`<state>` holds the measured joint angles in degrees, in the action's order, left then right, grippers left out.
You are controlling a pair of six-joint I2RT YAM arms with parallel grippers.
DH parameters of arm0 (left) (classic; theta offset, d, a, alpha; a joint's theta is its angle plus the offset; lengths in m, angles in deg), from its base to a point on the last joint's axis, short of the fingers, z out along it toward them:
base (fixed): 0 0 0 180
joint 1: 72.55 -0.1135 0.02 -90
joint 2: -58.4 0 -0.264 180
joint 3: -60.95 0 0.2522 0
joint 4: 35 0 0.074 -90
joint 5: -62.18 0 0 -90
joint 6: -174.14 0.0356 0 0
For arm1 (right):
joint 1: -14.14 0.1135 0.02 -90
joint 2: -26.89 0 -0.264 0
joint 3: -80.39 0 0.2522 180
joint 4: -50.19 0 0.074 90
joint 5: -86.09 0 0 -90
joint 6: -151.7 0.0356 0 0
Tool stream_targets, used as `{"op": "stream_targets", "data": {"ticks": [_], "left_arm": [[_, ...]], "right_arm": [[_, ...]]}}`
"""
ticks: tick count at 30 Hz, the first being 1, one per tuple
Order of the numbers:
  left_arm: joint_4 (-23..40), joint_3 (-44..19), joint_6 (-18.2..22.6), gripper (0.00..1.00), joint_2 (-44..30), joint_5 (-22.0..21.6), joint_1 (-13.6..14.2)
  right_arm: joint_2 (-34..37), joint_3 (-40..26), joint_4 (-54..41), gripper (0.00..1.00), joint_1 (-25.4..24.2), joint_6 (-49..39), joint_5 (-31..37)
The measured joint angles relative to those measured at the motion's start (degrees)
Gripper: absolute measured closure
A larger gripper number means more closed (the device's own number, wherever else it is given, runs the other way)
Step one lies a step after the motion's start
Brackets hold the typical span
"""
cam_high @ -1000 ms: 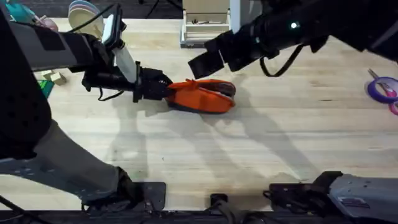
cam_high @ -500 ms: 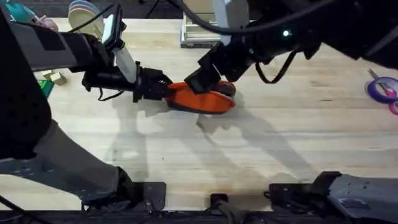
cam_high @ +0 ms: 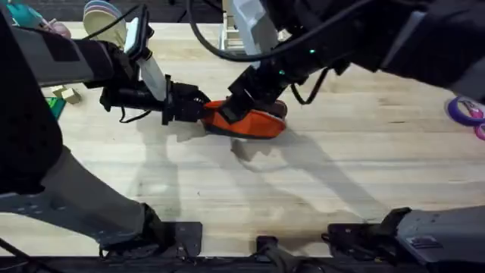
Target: Unzip the bag, pick up the pens from the table one at a time and place them inside, then zip the bag closed.
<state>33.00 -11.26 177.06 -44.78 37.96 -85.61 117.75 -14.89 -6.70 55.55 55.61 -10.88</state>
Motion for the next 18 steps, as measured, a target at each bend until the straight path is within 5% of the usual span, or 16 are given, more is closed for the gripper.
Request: {"op": "stream_targets", "data": {"ticks": [18], "left_arm": [[0.0, 0.0, 0.0, 0.959, 0.0, 0.0, 0.0]], "right_arm": [[7.0, 0.0, 5.5, 0.006, 0.0, -0.3, -0.4]]}}
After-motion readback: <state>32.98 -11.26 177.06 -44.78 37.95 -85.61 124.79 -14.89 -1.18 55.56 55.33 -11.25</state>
